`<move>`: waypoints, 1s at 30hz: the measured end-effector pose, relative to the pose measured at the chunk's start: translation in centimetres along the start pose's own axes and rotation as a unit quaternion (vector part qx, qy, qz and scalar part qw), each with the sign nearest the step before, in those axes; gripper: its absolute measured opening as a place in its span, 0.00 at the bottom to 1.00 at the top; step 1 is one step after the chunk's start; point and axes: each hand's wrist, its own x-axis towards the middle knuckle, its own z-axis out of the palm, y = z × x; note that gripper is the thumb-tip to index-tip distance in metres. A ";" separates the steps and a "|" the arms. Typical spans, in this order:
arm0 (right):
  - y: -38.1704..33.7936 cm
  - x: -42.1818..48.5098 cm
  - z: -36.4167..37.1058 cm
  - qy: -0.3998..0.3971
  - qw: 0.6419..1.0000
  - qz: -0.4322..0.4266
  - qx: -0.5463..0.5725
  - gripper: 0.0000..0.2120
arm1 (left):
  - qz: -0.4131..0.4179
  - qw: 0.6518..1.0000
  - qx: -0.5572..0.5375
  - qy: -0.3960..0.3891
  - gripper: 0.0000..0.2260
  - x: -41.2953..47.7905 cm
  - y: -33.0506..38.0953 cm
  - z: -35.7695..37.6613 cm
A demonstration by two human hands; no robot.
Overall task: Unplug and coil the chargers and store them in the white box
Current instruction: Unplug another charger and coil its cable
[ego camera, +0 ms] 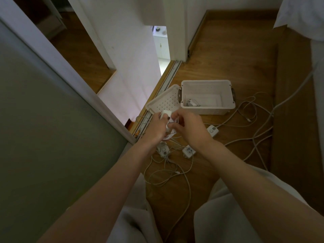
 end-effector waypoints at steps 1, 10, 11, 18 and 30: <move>0.2 0.0 0.0 -0.003 0.999 -0.007 -0.045 0.06 | 0.005 1.000 0.012 -0.001 0.18 0.1 -0.1 0.2; -1.1 -0.2 -1.2 0.011 0.950 -0.099 -0.296 0.24 | -0.082 0.990 -0.105 -0.056 0.14 1.7 0.7 1.3; -1.2 -0.1 -1.4 0.011 0.953 -0.091 -0.288 0.25 | -0.108 0.982 -0.138 -0.067 0.14 1.7 1.0 1.3; -1.3 1.2 -2.7 0.130 0.991 -0.035 0.003 0.06 | -0.069 0.940 -0.291 -0.164 0.16 2.0 2.1 1.6; 0.8 3.7 -6.3 0.179 0.610 0.351 0.687 0.11 | 0.246 0.967 0.059 0.039 0.23 1.9 3.7 7.2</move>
